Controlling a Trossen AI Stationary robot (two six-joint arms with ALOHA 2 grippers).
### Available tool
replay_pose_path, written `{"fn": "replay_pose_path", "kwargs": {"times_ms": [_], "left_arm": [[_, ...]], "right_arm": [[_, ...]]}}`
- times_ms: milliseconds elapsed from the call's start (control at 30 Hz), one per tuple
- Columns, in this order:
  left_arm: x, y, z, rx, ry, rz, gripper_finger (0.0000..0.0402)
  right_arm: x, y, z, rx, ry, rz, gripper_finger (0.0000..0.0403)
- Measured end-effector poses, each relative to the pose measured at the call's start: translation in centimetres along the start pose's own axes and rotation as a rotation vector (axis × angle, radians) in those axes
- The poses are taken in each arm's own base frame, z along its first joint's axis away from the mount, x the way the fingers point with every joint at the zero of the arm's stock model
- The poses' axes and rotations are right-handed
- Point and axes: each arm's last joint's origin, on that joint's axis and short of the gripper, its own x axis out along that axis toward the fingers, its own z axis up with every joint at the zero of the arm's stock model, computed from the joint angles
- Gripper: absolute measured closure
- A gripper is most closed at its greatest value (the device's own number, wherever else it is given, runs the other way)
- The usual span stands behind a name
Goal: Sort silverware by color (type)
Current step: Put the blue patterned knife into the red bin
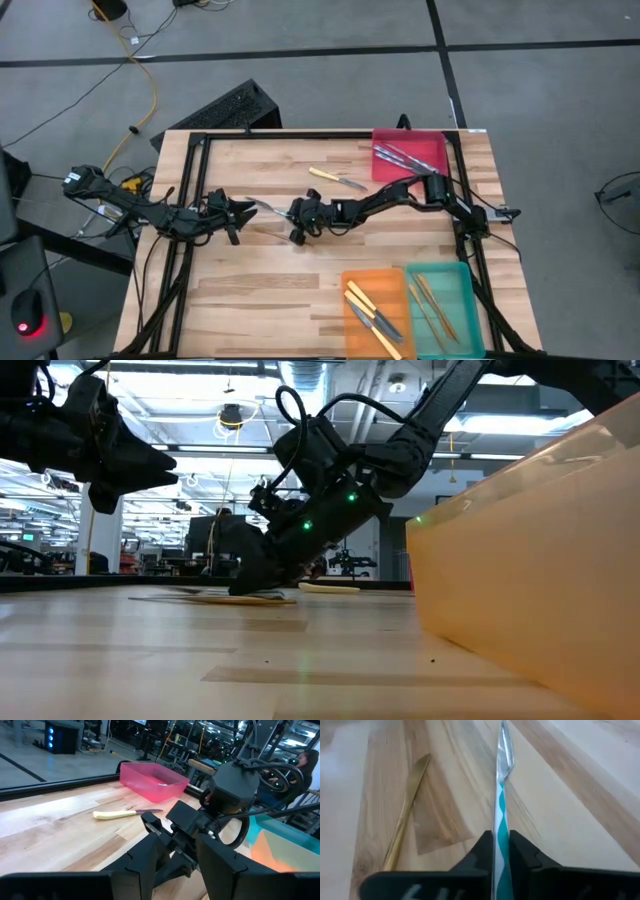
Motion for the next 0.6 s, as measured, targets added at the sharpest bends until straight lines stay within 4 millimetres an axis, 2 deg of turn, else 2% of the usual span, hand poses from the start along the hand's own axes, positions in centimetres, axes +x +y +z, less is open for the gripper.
{"fn": "replay_pose_path", "kwargs": {"times_ms": [400,600], "left_arm": [[0.0,0.0,0.0,-0.014,0.001,0.000,0.0280],[0.0,0.0,0.0,-0.014,0.001,0.000,0.0280]], "right_arm": [[-0.3,0.2,0.8,0.097,-0.055,0.016,0.0365],[-1.5,0.7,2.9,0.116,-0.154,0.051,0.0365]]}}
